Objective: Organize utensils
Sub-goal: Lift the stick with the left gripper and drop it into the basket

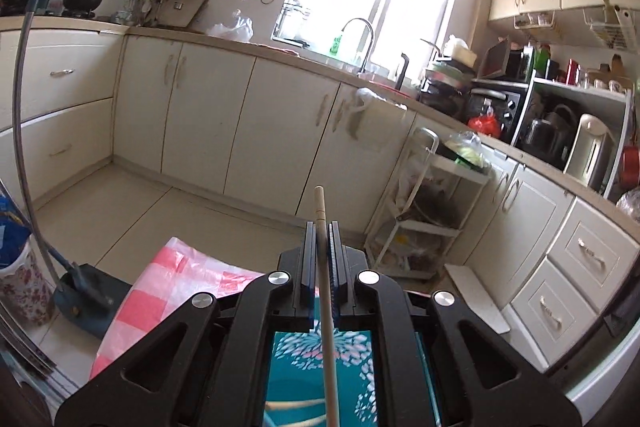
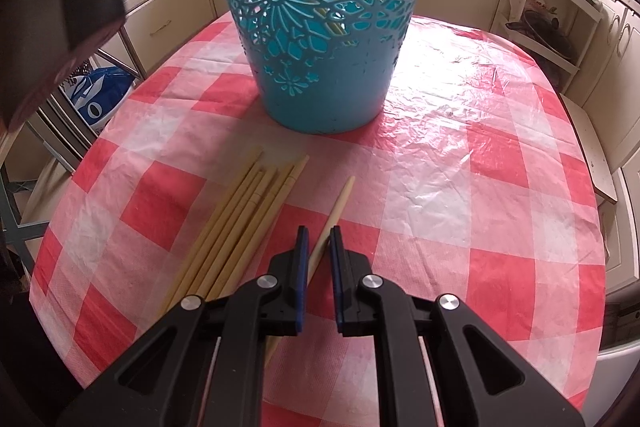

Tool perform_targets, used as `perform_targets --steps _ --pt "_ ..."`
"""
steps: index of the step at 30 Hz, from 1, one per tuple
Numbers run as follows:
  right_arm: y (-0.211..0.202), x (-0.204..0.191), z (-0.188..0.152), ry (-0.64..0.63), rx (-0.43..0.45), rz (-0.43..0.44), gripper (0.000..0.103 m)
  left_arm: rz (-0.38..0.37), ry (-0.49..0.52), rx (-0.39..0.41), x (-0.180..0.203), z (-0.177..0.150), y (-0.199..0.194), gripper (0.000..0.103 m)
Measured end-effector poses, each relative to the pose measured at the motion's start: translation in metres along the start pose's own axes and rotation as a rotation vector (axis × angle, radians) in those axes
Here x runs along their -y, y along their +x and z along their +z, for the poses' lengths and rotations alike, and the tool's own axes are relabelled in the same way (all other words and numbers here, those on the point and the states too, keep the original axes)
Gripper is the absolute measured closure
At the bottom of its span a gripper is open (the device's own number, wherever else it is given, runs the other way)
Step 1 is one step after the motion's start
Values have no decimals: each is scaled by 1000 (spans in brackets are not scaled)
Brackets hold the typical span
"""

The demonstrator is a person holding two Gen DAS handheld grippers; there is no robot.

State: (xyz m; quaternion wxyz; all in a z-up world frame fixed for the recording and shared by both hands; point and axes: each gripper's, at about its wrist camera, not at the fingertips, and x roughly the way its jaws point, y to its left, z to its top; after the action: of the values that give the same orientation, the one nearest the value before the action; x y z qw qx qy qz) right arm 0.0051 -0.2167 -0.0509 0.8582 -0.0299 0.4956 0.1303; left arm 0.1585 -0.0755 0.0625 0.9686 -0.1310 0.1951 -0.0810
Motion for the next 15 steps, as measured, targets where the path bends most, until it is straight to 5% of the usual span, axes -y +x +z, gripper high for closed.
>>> perform_targets --steps 15 --pt "-1 0 -3 8 9 11 92 -109 -74 -78 -28 -2 -10 100"
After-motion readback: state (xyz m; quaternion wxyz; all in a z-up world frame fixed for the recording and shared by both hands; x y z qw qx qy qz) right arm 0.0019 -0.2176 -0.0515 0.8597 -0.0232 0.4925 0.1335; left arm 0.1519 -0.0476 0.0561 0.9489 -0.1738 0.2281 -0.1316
